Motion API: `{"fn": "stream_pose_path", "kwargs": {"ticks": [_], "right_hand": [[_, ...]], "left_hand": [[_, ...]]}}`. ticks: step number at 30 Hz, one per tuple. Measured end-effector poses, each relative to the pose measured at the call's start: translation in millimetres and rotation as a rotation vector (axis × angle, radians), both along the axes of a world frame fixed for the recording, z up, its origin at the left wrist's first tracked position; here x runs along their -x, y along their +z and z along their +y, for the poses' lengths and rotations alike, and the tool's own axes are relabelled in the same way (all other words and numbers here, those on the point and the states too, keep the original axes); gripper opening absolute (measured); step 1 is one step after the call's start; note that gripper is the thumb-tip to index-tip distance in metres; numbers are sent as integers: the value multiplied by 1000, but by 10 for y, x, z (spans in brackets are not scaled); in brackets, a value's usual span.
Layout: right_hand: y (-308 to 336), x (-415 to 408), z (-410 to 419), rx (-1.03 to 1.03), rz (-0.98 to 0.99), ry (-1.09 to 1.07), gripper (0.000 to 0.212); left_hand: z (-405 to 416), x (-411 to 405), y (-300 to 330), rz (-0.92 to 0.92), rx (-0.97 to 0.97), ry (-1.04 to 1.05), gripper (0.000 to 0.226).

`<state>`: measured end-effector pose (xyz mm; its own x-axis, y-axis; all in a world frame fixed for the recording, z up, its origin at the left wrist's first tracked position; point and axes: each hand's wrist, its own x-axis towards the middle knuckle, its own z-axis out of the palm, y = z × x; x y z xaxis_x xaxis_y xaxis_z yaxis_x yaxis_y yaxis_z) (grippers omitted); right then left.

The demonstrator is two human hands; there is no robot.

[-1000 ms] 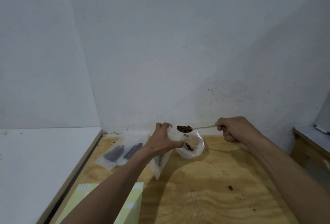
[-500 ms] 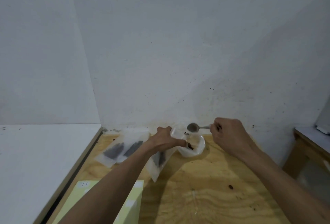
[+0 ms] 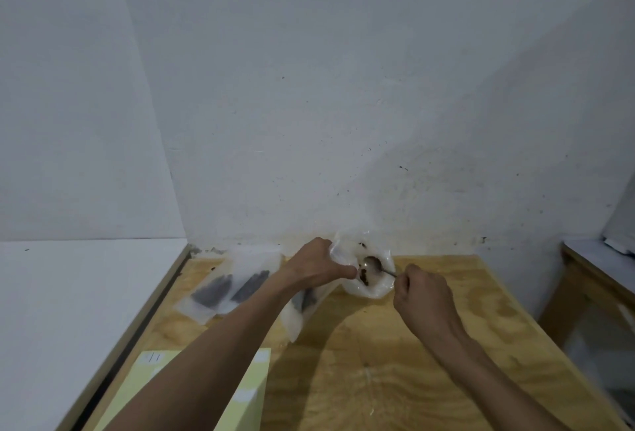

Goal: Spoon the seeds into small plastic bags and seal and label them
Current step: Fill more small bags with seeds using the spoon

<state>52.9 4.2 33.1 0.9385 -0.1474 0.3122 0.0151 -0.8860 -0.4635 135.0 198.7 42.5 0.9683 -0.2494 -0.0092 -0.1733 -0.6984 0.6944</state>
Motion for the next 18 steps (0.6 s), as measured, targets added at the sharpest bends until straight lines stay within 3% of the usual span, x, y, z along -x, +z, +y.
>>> {"fn": "stream_pose_path", "kwargs": {"ticks": [8,12,18], "right_hand": [[-22,30,145,14,97,-61,22],[-14,-2,181,-148,110,-131,20],[-126,-162,136,-557,242,-295,40]], "left_hand": [[-69,-83,88,-75,-30,-40,27],[-165,-36,133,-163,-94,-51,54],[-288,39,224,-195,-33,-161,45]]}}
